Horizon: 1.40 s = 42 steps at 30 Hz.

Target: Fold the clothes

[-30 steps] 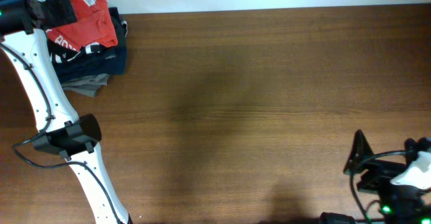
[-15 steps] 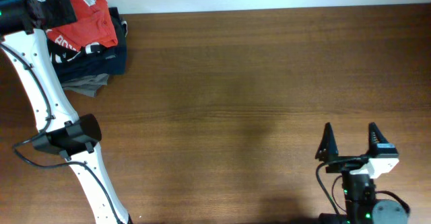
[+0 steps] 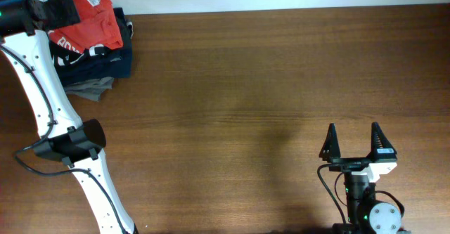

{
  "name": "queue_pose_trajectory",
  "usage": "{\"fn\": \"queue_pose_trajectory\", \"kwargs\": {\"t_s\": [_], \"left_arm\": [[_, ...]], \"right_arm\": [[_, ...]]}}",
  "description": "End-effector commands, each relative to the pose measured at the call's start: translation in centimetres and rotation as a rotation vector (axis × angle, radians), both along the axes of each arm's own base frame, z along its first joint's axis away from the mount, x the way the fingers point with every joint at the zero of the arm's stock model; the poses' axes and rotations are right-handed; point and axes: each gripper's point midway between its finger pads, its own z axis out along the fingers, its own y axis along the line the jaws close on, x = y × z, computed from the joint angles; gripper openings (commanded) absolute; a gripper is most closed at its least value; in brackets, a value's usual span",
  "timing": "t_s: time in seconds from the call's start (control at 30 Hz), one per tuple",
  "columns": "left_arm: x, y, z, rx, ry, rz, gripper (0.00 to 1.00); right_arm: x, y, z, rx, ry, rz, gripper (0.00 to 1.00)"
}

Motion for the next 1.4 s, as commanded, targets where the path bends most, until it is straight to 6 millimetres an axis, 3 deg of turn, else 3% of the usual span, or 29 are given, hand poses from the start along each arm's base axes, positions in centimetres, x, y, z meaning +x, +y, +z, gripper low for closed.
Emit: {"fn": "queue_pose_trajectory", "kwargs": {"t_s": [0.0, 0.17, 0.4, 0.57, 1.37], "left_arm": [[0.1, 0.0, -0.5, -0.007, 0.01, -0.009, 0.99], [0.1, 0.0, -0.5, -0.007, 0.01, -0.009, 0.99], [0.1, 0.0, -0.5, -0.007, 0.01, -0.009, 0.99], [0.1, 0.0, -0.5, -0.007, 0.01, -0.009, 0.99], [0.1, 0.0, -0.5, -0.007, 0.01, -0.009, 0.99]], "right_arm": [[0.1, -0.3, -0.6, 0.005, -0.02, -0.018, 0.99], [0.2, -0.3, -0.9, 0.006, -0.008, -0.019, 0.99], [0.9, -0.5, -6.4, 0.015, 0.219, -0.029, 0.99], [0.8, -0.4, -8.6, 0.018, 0.309, -0.028, 0.98], [0.8, -0.5, -8.7, 0.018, 0.31, -0.031, 0.99]]}}
